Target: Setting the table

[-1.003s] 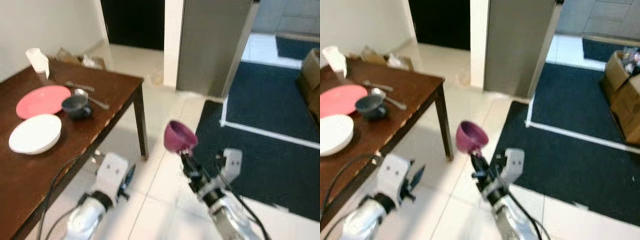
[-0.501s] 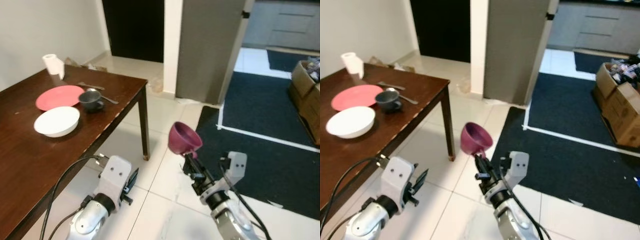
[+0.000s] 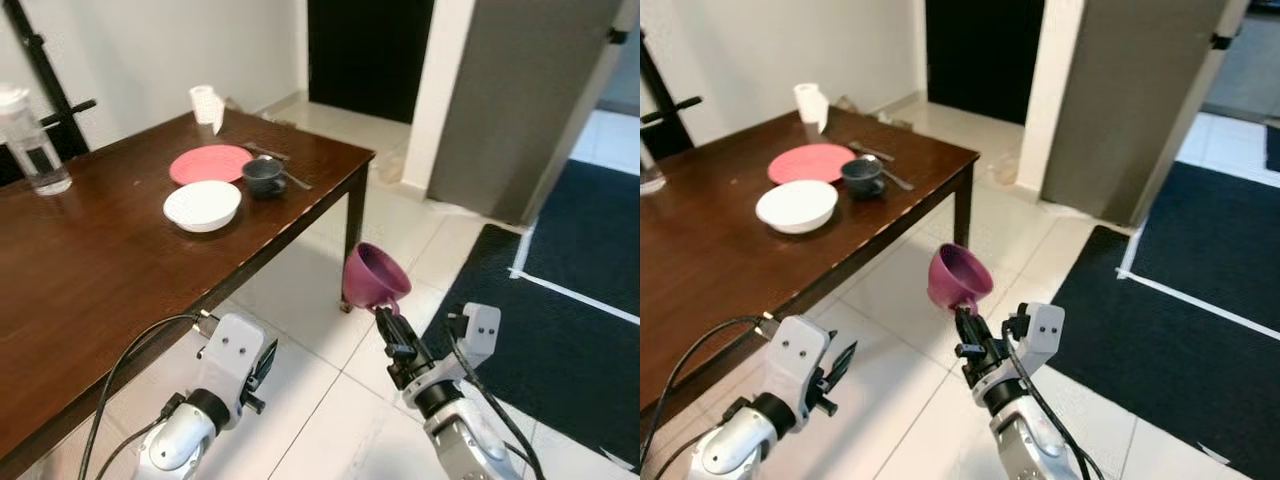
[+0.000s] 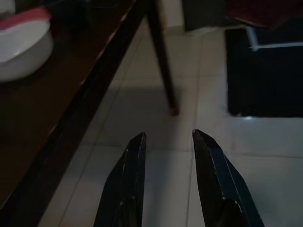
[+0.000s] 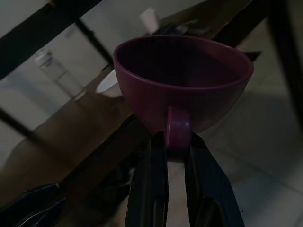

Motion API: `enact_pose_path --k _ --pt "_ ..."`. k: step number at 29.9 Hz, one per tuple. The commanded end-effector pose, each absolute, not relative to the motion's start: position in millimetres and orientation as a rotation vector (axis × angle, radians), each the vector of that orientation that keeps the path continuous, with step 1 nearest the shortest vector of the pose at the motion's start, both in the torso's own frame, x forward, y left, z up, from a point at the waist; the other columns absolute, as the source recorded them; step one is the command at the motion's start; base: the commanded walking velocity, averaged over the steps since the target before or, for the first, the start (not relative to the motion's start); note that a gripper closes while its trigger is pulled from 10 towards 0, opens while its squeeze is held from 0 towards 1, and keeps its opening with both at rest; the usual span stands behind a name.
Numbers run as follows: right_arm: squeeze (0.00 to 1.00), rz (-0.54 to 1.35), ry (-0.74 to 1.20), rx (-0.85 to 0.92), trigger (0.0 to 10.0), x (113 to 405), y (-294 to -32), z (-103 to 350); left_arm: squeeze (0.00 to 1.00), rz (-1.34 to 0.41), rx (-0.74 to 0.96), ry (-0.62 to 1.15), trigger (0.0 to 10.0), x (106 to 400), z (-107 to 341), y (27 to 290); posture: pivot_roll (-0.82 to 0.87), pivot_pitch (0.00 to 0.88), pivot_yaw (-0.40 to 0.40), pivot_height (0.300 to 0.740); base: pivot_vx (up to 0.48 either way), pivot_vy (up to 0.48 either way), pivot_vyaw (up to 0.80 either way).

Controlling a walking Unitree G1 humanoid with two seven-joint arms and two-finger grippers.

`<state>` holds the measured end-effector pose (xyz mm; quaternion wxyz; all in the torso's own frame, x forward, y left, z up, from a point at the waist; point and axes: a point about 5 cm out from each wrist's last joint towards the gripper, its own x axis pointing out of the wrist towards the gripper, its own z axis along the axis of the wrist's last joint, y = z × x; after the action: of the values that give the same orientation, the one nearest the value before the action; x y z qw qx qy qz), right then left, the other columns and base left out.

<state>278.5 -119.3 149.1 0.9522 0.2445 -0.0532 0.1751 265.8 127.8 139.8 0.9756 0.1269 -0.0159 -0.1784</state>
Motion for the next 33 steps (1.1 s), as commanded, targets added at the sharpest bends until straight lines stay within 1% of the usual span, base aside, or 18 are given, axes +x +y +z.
enact_pose_path --k 1,33 --pt "0.0 0.363 -0.106 0.516 10.0 276.7 -118.6 149.4 0.0 -0.362 0.25 -0.004 10.0 264.0 134.5 128.4 0.07 0.106 0.097 0.74 0.0 0.0 0.78" --pt "0.0 0.386 -0.113 0.513 10.0 277.4 -116.2 152.3 0.0 -0.331 0.27 -0.001 10.0 269.3 134.1 131.0 0.07 0.09 0.101 0.74 0.0 0.0 0.78"
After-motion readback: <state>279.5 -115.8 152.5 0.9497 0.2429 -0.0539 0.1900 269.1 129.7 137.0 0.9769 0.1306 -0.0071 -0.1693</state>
